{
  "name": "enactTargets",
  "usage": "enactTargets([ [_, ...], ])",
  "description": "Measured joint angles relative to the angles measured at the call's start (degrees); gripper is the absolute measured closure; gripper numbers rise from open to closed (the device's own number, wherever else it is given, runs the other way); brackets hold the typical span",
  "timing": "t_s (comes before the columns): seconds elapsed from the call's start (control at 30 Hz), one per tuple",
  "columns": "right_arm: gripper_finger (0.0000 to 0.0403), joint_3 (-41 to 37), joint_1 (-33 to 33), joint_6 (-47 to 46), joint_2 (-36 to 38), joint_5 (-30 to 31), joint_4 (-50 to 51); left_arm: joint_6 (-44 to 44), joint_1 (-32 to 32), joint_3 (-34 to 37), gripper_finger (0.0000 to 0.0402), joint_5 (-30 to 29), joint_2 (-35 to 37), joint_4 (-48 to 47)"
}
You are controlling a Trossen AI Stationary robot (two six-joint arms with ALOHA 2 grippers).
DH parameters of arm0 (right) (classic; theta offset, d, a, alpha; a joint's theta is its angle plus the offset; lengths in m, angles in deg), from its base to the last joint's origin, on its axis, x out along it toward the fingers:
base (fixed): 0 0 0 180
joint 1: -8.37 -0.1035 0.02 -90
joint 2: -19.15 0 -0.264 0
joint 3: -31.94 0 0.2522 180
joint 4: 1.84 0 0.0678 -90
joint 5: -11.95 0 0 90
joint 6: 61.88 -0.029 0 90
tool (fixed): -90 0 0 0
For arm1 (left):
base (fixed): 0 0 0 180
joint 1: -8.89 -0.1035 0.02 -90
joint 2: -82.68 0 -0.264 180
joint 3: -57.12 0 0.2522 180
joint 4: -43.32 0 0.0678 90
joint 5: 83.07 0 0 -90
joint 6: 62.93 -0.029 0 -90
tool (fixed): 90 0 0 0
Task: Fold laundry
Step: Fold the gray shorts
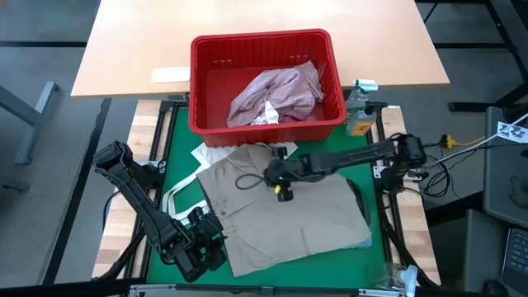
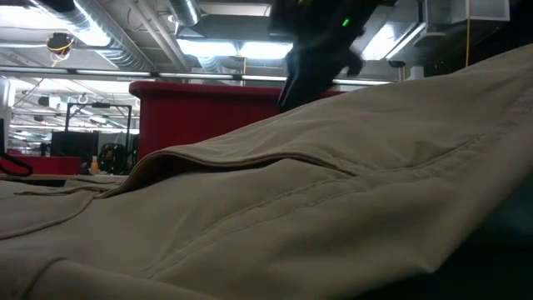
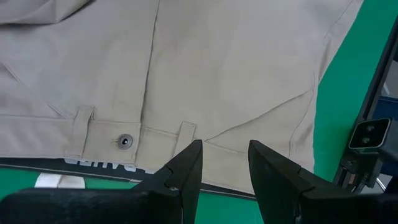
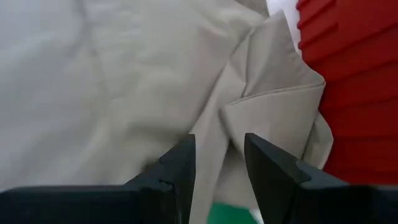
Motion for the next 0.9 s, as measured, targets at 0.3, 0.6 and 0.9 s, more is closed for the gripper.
enactTargets([
  [0.3,0.0265,0.0,5.1,1.0,-6.8,-2.9,-7.0,0.0,0.0,0.0,0.0278,-0.4,0.0,-0.1],
  [0.6,0.0265,0.0,5.5,5.5,-9.3,-2.4,-7.1,0.0,0.0,0.0,0.0278,-0.7,0.0,-0.4],
  [0.9,0.0275,0.0,5.6,6.4,-10.5,0.5,-7.8,-0.1,0.0,0.0,0.0278,-1.0,0.0,-0.4],
])
